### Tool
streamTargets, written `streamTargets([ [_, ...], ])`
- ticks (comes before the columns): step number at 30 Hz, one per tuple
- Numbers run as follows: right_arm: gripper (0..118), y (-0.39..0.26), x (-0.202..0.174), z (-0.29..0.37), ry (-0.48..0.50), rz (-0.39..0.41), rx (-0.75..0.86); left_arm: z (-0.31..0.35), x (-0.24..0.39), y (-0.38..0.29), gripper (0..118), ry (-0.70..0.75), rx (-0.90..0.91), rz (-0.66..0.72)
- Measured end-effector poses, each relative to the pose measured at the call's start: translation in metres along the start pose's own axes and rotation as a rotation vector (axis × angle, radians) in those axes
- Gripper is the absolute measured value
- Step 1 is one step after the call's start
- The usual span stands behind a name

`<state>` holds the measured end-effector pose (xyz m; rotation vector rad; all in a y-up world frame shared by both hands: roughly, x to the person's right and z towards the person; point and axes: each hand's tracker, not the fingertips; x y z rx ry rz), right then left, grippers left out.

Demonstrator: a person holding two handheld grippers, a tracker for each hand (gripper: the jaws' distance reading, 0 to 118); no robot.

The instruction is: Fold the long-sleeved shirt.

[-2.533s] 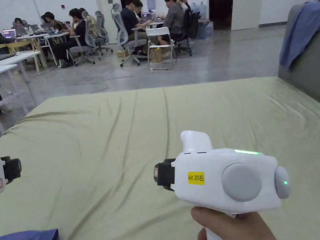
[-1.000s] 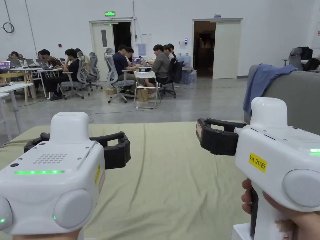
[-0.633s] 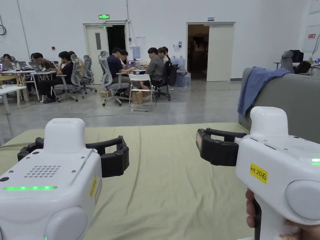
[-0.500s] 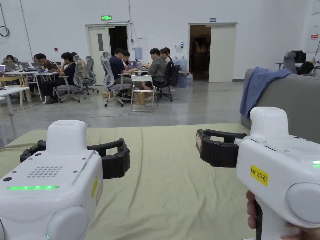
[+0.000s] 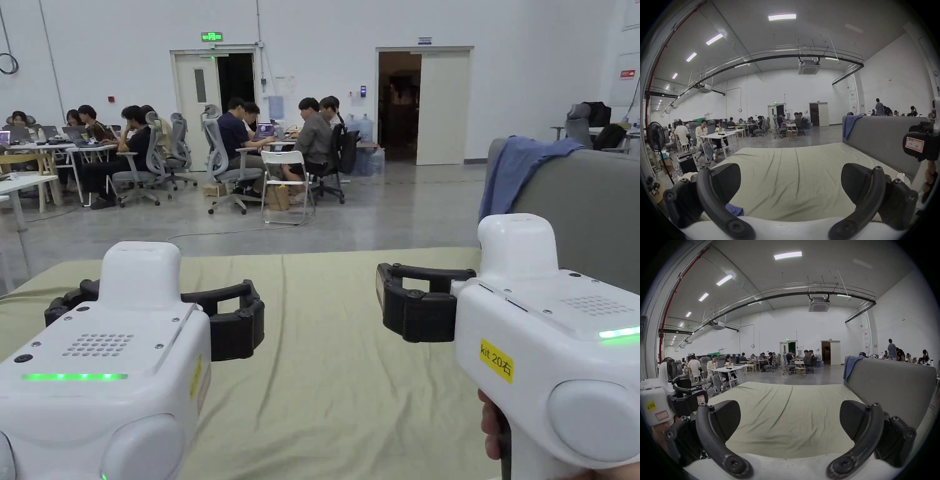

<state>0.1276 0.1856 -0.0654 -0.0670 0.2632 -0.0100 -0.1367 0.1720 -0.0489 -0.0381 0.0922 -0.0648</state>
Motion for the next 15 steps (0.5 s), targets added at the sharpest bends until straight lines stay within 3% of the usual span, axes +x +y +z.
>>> streamTargets([
  [12, 118, -0.0002, -0.0045, 0.0045, 0.026, -0.005, -0.001, 0.0047, 0.0028, 0.0007, 118, 0.002, 0.016, -0.024],
  [15, 118, 0.0016, -0.0082, 0.0042, -0.008, 0.032, -0.015, 0.0058, 0.0022, 0.0011, 118, -0.001, 0.02, -0.02],
])
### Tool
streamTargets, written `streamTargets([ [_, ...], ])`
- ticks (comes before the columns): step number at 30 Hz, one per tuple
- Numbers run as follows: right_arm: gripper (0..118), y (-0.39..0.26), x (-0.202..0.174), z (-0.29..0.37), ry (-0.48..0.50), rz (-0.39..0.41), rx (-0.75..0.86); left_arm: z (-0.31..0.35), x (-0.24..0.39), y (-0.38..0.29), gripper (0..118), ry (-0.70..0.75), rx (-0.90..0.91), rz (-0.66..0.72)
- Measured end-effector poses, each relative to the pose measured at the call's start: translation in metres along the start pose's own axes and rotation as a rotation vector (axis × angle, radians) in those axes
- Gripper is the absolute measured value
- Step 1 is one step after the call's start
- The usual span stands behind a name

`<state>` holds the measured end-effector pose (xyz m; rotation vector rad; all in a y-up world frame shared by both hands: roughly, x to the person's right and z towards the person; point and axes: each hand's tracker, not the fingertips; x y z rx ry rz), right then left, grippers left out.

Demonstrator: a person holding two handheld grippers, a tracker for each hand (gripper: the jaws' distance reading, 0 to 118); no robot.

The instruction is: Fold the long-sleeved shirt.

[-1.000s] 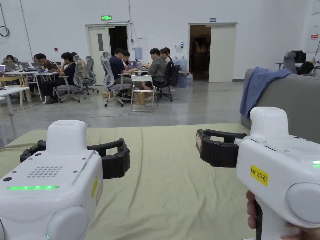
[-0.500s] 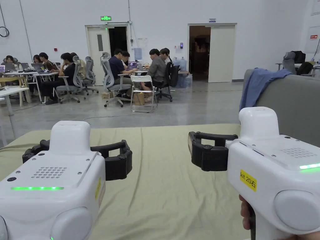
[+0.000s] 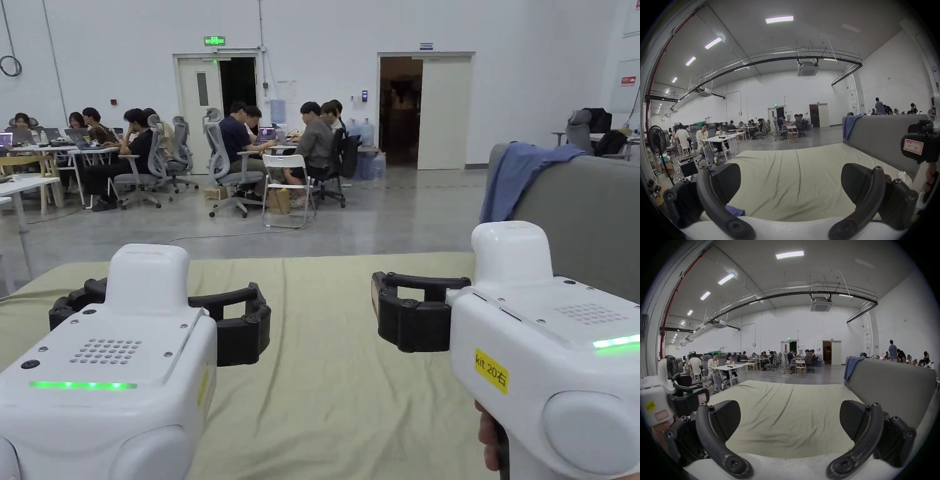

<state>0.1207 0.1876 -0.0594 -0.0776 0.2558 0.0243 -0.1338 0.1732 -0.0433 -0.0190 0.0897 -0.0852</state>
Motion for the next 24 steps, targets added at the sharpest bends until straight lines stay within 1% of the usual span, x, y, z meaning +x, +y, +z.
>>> streamTargets([
  [2, 118, 0.0007, -0.0045, -0.0004, -0.035, 0.024, -0.009, 0.0003, -0.0006, 0.0008, 118, -0.002, 0.0, 0.002],
  [4, 118, -0.0004, -0.0067, 0.0015, -0.041, 0.039, -0.003, 0.0007, -0.0012, 0.0009, 118, -0.008, -0.001, 0.004],
  [10, 118, -0.0025, -0.0087, 0.0038, -0.046, 0.032, 0.003, 0.0036, -0.0014, -0.0038, 118, -0.018, 0.001, 0.005],
  [12, 118, -0.0016, -0.0088, 0.0037, -0.066, 0.035, 0.009, 0.004, -0.0025, -0.0042, 118, -0.027, 0.007, 0.005],
  [16, 118, 0.0009, -0.0047, 0.0035, -0.05, 0.025, 0.0, 0.0056, -0.0053, -0.0019, 118, -0.011, 0.035, 0.002],
  [19, 118, 0.0016, -0.0021, 0.0031, -0.044, 0.005, -0.009, 0.0068, -0.008, 0.0013, 118, -0.012, 0.033, 0.018],
  [24, 118, 0.0017, -0.0031, 0.0035, -0.03, -0.003, -0.019, 0.0055, -0.009, 0.0008, 118, -0.017, 0.02, 0.02],
])
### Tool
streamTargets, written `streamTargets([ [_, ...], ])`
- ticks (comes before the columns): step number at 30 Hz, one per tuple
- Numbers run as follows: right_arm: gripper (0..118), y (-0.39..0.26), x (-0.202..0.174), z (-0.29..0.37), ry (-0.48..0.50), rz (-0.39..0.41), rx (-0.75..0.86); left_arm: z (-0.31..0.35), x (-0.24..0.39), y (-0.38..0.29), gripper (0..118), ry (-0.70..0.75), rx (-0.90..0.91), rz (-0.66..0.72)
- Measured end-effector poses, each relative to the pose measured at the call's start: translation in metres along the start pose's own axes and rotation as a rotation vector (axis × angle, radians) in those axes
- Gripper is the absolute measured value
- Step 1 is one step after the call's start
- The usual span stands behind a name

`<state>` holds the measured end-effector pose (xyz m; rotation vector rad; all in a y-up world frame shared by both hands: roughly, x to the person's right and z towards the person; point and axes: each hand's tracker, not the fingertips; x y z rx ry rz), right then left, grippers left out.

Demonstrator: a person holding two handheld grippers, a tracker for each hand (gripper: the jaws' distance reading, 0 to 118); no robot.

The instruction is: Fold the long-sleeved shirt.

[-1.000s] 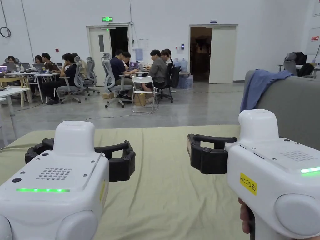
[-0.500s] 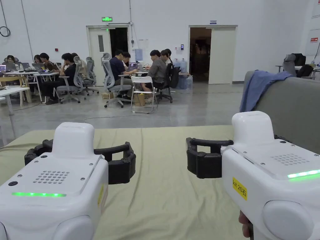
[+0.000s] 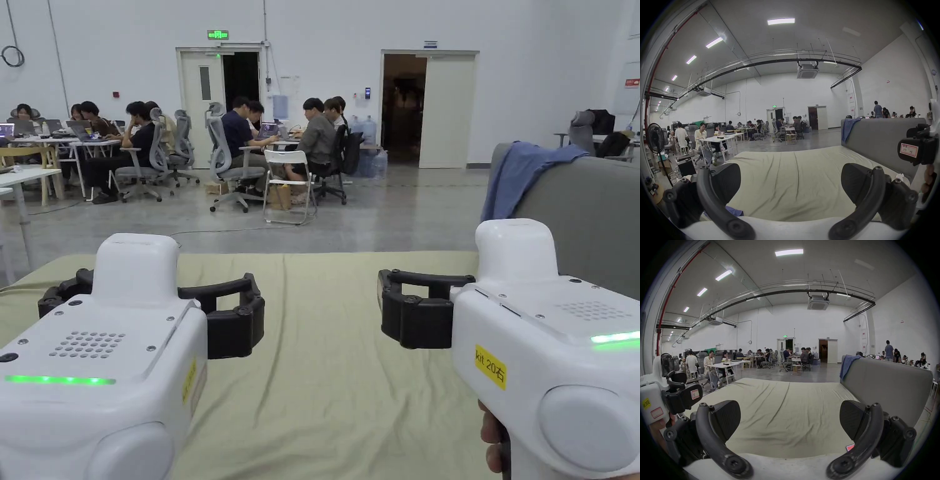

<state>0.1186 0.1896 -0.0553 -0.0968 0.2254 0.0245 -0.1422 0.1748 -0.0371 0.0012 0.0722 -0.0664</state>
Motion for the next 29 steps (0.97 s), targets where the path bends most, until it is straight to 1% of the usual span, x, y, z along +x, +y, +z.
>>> streamTargets([
  [7, 118, 0.0009, -0.0047, -0.0003, -0.008, 0.026, 0.003, -0.0007, -0.0003, 0.0005, 118, 0.005, -0.005, 0.005],
  [12, 118, 0.0013, -0.003, -0.0011, 0.0, 0.008, -0.004, -0.0007, -0.0001, 0.0007, 118, 0.004, -0.004, 0.005],
  [19, 118, 0.0015, -0.0007, -0.0006, -0.014, 0.0, -0.002, -0.0009, 0.0045, -0.0019, 118, 0.017, -0.006, -0.028],
  [25, 118, 0.0003, -0.001, -0.0003, -0.036, 0.015, 0.01, 0.0013, 0.0072, -0.0015, 118, 0.021, 0.004, -0.042],
  [29, 118, 0.001, 0.0005, 0.0007, -0.039, -0.006, -0.001, 0.0023, 0.0075, -0.0007, 118, 0.015, 0.006, -0.038],
])
